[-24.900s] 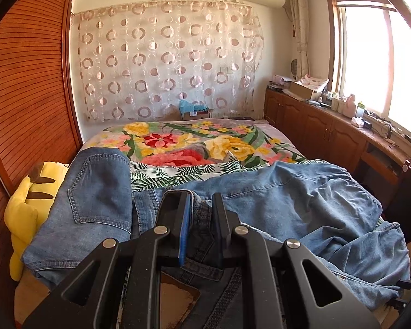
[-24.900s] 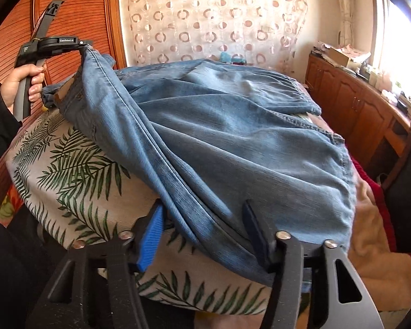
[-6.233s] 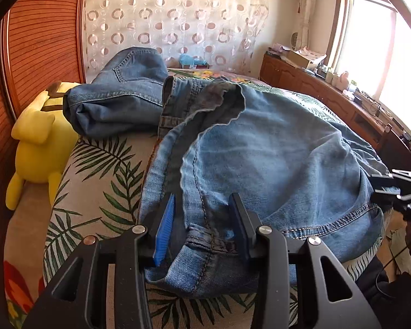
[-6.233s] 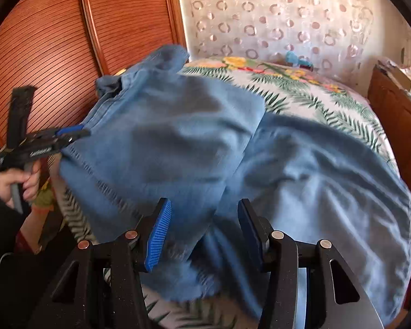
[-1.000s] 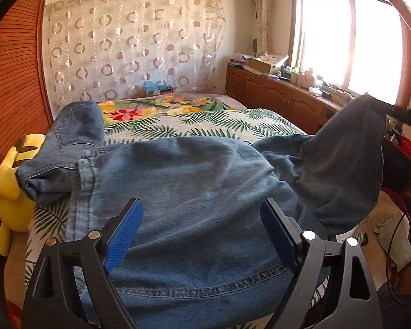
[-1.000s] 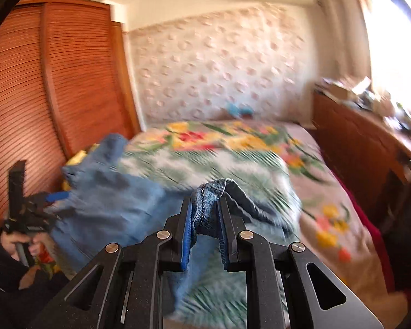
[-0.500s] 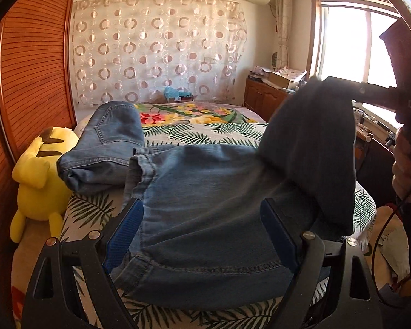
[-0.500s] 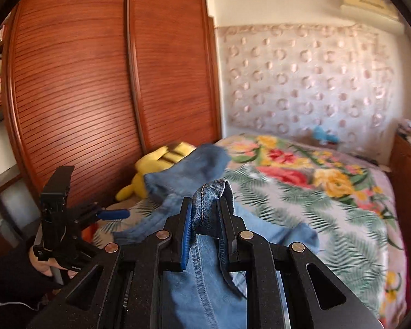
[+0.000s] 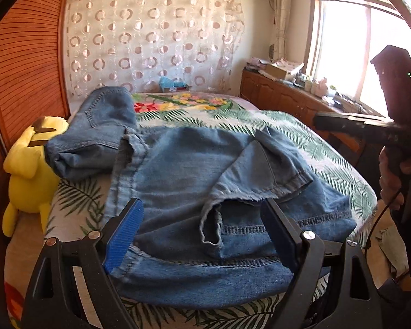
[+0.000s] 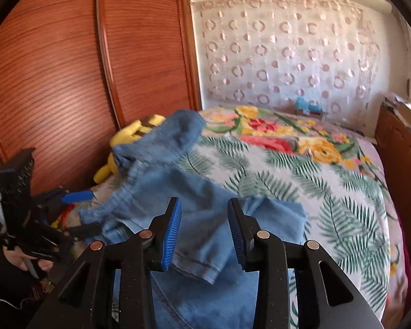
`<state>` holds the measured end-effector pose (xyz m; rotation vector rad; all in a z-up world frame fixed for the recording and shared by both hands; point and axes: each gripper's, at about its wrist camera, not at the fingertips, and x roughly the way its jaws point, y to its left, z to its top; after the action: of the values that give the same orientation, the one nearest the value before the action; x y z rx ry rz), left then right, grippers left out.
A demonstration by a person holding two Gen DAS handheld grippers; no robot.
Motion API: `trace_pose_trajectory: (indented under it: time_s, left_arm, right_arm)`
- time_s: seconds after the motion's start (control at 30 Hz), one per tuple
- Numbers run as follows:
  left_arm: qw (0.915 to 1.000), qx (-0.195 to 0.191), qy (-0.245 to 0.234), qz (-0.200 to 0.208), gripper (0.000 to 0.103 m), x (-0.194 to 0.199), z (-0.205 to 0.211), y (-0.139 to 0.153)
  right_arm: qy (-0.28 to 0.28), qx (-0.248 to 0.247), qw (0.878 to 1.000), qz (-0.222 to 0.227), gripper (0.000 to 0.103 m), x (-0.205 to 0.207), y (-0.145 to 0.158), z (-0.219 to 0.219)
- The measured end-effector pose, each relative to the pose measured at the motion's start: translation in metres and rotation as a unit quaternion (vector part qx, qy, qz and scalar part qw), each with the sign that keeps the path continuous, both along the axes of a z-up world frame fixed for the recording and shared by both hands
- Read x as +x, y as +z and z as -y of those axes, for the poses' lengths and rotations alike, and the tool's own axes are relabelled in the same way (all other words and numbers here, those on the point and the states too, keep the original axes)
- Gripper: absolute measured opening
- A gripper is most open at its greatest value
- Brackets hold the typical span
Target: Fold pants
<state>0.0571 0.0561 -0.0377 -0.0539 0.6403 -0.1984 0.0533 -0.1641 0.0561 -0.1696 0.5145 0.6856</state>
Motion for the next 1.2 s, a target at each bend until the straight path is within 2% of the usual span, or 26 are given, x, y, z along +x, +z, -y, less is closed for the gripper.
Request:
trace_pose_trajectory:
  time_s: [0.07,0.17,0.23,0.47,0.5,0.57,0.6,0.63,0.73,0.93,1.07,1.2]
  left_arm:
    - [0.9999,0.001,-0.01,-0.01,0.082,0.005,0.004,-0.006]
    - [0.9994,0.001,-0.023,-0.024,0.066,0.013,0.007,-0.015]
    - [0.999,0.004,-0.024,-0.038,0.049,0.022,0.007,-0.022]
    - [0.9982,0.011,-0.037,-0.045,0.027,0.028,0.013,-0.032]
    - [0.9981,0.01,-0.04,-0.045,0.018,0.027,0.014,-0.031]
    - [0.9984,0.01,-0.045,-0.033,0.01,0.022,0.017,-0.026]
    - [0.9984,0.009,-0.05,-0.026,0.009,0.018,0.019,-0.022]
    - [0.9984,0.008,-0.053,-0.019,0.009,0.014,0.021,-0.017]
    - [0.9979,0.0,-0.063,0.014,0.009,-0.004,0.023,0.011]
    - [0.9962,-0.007,-0.053,0.069,0.009,-0.037,0.019,0.057]
    - [0.997,-0.005,-0.032,0.07,0.009,-0.045,0.005,0.059]
    - [0.9989,-0.013,-0.015,0.042,0.009,-0.044,-0.011,0.037]
  right_arm:
    - [-0.001,-0.008,1.0,-0.017,0.036,0.005,-0.007,-0.006]
    - [0.003,-0.02,0.999,-0.04,0.036,0.01,-0.016,-0.016]
    - [0.0,-0.025,0.998,-0.054,0.036,0.013,-0.023,-0.023]
    - [-0.008,-0.022,0.994,-0.111,0.036,0.029,-0.03,-0.041]
    - [-0.007,-0.017,0.993,-0.116,0.036,0.03,-0.029,-0.043]
    - [0.003,-0.003,0.993,-0.122,0.034,0.034,-0.027,-0.041]
    - [0.015,0.006,0.992,-0.124,0.011,0.036,-0.024,-0.042]
    - [0.03,0.013,0.992,-0.123,0.005,0.034,-0.018,-0.045]
    - [0.053,0.021,0.995,-0.087,0.003,0.022,0.014,-0.054]
    - [0.077,0.046,0.996,0.014,0.002,-0.005,0.103,-0.075]
    - [0.093,0.044,0.993,0.053,0.001,-0.01,0.14,-0.104]
    - [0.106,0.034,0.992,0.052,0.001,0.002,0.147,-0.14]
